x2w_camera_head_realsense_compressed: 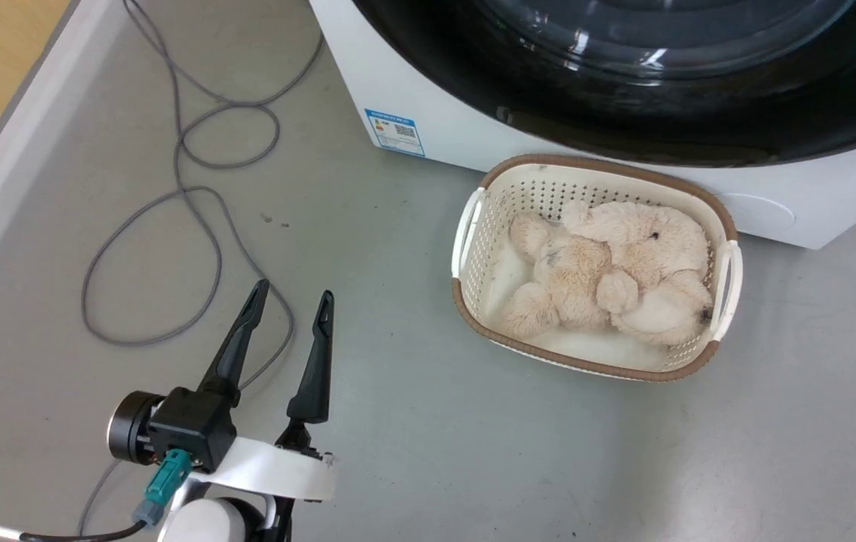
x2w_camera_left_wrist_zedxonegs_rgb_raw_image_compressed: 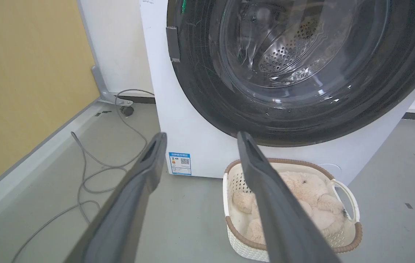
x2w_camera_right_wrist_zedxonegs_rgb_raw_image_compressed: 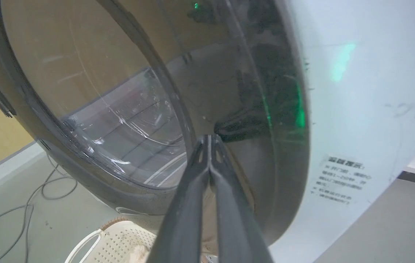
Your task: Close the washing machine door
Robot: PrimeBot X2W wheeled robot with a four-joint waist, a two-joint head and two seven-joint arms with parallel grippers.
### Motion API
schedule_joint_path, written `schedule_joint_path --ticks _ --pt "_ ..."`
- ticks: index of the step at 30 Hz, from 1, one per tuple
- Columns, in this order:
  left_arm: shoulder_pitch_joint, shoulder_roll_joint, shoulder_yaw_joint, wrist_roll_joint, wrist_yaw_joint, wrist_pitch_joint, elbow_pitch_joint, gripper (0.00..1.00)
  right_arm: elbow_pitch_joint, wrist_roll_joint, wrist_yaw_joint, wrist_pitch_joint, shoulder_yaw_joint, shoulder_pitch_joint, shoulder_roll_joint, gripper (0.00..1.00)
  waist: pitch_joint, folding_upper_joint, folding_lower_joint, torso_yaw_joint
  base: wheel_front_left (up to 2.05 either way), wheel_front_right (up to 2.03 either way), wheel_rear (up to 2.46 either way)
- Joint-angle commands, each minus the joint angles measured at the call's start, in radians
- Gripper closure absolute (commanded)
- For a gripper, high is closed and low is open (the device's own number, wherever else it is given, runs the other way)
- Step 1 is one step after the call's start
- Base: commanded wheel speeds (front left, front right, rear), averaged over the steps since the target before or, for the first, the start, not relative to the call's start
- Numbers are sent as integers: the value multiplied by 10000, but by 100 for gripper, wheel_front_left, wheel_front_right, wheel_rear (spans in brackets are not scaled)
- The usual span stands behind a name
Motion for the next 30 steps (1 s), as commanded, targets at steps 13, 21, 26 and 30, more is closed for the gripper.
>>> schedule_joint_path --ticks 13,21,26,30 --pt "-98 -130 225 361 -106 -43 109 0 1415 -55 -17 -588 -808 -723 290 100 -379 0 -1 -128 0 0 0" --pt "142 -108 272 557 -110 -43 230 0 1118 788 -17 -1360 -284 608 442 100 -1245 0 -1 -489 0 0 0" --pt "535 -132 486 360 -66 -43 348 0 -39 1229 -17 -2123 492 2701 553 100 -2239 0 -1 -1067 0 0 0" --pt "805 -135 689 278 3 -43 406 0 -1087 1194 -17 -2350 864 3906 670 100 -2731 0 -1 -1561 0 0 0"
